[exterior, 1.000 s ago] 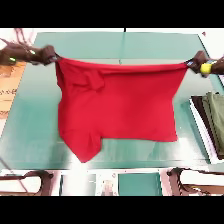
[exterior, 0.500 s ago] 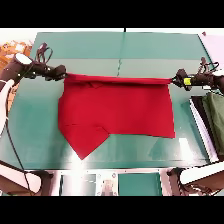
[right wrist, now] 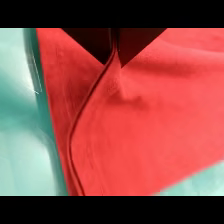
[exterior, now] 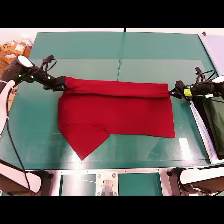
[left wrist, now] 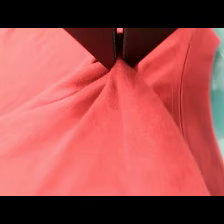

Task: Fold the shirts.

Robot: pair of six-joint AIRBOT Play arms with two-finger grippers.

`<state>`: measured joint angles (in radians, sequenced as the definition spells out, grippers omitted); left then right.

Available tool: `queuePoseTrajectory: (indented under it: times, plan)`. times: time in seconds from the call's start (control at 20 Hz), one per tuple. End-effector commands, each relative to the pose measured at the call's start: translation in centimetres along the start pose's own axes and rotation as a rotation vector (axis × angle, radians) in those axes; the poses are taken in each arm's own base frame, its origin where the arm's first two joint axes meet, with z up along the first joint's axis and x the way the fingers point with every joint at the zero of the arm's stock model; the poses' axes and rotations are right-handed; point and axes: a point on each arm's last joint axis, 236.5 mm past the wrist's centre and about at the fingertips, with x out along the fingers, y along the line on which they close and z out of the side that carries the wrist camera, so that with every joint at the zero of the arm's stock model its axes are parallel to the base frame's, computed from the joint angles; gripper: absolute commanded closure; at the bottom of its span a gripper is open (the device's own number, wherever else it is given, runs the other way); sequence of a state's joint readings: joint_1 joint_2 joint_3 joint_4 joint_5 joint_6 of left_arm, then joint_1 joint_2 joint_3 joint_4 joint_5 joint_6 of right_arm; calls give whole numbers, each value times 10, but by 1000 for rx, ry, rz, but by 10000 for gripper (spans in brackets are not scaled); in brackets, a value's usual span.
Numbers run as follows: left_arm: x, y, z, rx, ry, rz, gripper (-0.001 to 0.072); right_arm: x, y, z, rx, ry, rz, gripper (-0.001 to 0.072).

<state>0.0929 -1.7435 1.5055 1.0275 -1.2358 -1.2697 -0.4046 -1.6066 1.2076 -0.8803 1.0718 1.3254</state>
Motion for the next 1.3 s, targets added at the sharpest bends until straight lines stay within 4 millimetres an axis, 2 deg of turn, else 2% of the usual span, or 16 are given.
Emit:
queuePoseTrajectory:
  times: [0.0,0.05,0.1,0.15,0.2,0.3,0.35,0.5,0.55,0.6,0.75,0.8,0.9,0.95,1.05,1.25]
  plan:
    - [8,4,-15,-34,46,-3,684,3,-7,-9,8,17,-17,700]
    - [9,4,-20,-52,62,-6,683,3,-6,-12,8,29,-14,677]
    - [9,2,-25,-72,84,-12,585,0,-8,-16,28,49,-15,584]
    - [6,-1,-34,-86,121,-23,200,-6,-15,-22,57,85,-37,575]
    - [2,-5,-42,-99,160,-32,107,-15,-28,-29,88,127,-79,576]
    - [-11,-10,-57,-126,240,-55,107,-37,-52,-42,164,194,-150,579]
    - [-19,-12,-66,-147,284,-64,108,-46,-57,-48,187,214,-152,640]
    - [-37,-19,-98,-196,422,-87,109,-70,-58,-54,222,185,-149,662]
    - [-41,-21,-107,-198,438,-85,149,-78,-55,-59,222,159,-151,663]
    - [-44,-25,-117,-193,439,-88,340,-85,-50,-66,216,134,-153,663]
    - [-52,-29,-157,-189,420,-54,340,-101,-38,-111,221,89,-156,660]
    - [-55,-27,-177,-192,409,-23,340,-103,-35,-131,233,85,-157,622]
    - [-54,-31,-214,-206,360,0,339,-100,-34,-168,236,90,-156,329]
    - [-51,-32,-231,-229,325,10,296,-97,-35,-185,241,98,-154,262]
    - [-39,-31,-257,-291,216,31,18,-86,-39,-216,265,126,-154,258]
    - [-3,-33,-293,-393,148,-24,16,-61,-56,-247,347,149,-165,244]
